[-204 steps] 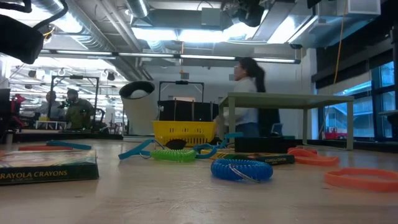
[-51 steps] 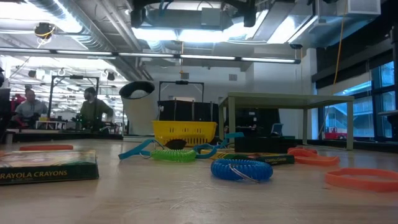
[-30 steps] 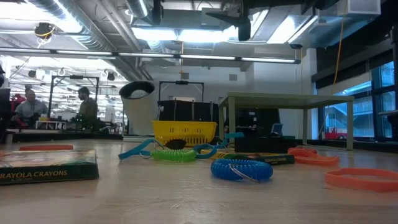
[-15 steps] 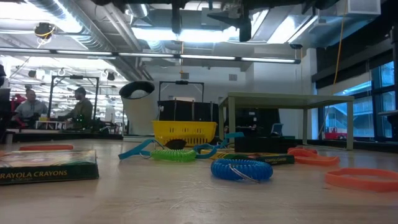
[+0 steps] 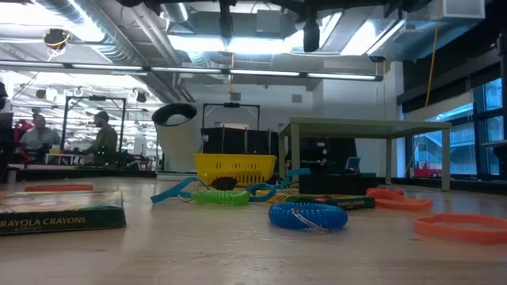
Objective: Pick & Place Office Desk Supplies
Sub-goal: Put the blue rubber band into the red bin
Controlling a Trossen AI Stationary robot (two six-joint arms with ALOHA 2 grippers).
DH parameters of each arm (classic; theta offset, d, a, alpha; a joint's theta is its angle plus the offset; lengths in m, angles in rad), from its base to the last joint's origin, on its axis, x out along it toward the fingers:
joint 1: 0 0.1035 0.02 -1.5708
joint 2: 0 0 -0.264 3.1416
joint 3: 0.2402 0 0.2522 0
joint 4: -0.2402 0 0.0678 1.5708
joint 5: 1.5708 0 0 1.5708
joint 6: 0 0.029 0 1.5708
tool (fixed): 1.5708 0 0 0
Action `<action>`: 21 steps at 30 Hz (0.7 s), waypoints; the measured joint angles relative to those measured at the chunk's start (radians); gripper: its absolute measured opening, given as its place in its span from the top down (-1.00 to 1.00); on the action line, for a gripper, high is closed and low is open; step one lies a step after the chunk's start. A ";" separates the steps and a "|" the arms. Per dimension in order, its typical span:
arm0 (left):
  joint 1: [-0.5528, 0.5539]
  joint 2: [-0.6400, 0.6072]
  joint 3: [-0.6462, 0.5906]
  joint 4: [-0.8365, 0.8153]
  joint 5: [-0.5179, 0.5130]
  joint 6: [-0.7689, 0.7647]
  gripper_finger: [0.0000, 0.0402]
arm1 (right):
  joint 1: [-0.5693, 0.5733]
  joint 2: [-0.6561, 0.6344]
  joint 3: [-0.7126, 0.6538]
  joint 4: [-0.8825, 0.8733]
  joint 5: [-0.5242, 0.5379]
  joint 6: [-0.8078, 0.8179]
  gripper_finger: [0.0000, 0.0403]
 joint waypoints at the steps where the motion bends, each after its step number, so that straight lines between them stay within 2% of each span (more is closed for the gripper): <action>1: 0.000 0.000 0.000 0.001 0.003 0.000 0.99 | 0.000 0.000 0.000 0.004 0.007 0.008 0.92; 7: 0.000 0.000 0.000 0.001 0.015 0.015 0.99 | 0.000 0.000 0.000 0.004 0.040 0.036 0.97; 11: 0.000 -0.002 0.000 0.001 0.023 0.060 0.97 | 0.000 -0.001 0.000 0.004 0.017 0.031 0.98; 13: 0.005 -0.003 0.000 0.000 0.037 0.079 0.92 | 0.000 -0.001 0.000 0.004 0.017 0.030 0.98; 21: 0.094 -0.034 -0.001 -0.023 0.198 0.083 0.57 | 0.000 -0.042 0.000 -0.016 0.013 0.030 0.99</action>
